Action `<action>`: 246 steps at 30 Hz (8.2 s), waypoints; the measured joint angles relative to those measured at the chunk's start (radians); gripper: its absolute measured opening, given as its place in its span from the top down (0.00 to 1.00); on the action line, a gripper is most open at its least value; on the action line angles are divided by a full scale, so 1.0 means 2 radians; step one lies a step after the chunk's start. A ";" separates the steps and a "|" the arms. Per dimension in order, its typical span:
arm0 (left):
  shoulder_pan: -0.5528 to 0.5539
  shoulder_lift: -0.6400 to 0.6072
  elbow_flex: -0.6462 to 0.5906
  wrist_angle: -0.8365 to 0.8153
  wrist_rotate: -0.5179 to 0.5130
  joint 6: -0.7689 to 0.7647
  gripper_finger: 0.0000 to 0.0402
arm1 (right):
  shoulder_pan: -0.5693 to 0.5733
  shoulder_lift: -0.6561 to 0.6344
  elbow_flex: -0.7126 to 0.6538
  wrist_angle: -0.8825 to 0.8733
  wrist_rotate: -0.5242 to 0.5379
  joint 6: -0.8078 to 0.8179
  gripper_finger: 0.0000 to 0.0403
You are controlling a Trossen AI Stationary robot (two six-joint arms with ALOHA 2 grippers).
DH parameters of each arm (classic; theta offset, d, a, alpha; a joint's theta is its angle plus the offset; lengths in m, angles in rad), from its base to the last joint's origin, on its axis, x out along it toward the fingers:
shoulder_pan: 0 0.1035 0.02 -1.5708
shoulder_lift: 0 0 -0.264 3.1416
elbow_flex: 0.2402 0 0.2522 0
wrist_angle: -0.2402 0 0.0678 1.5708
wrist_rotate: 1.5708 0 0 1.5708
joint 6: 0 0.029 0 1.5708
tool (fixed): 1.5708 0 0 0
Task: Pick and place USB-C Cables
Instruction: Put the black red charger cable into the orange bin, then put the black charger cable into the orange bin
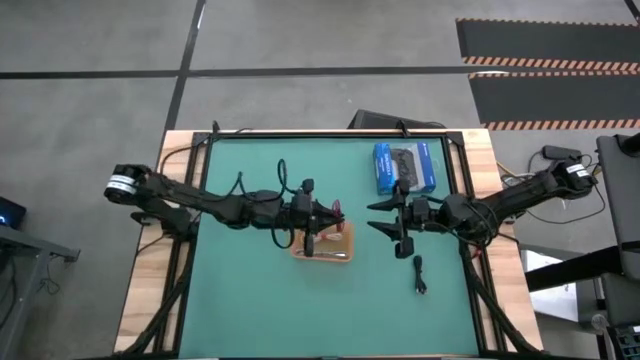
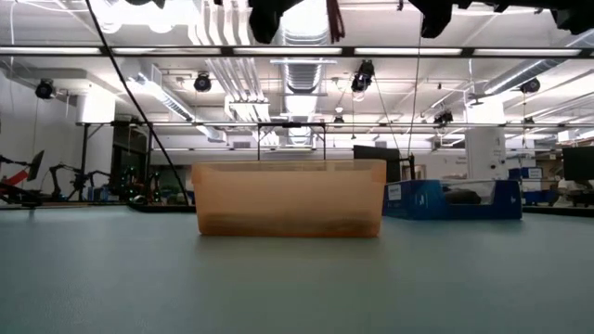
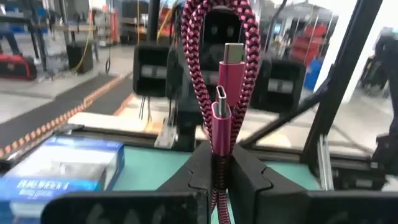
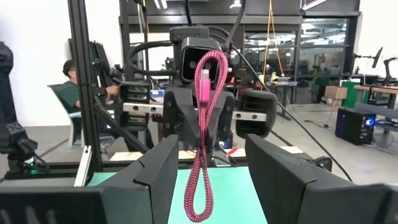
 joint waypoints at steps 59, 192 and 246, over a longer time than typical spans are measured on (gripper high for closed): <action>0.016 0.219 0.396 -0.774 0.047 0.040 0.97 | 0.000 -0.219 -0.001 -0.394 0.001 0.055 0.56; -0.004 0.121 0.237 -0.507 0.026 0.081 0.87 | 0.007 -0.094 0.003 -0.417 -0.047 0.295 0.56; -0.008 -0.114 0.024 -0.268 -0.016 0.136 0.87 | 0.177 0.224 0.215 -0.862 -0.171 0.862 0.56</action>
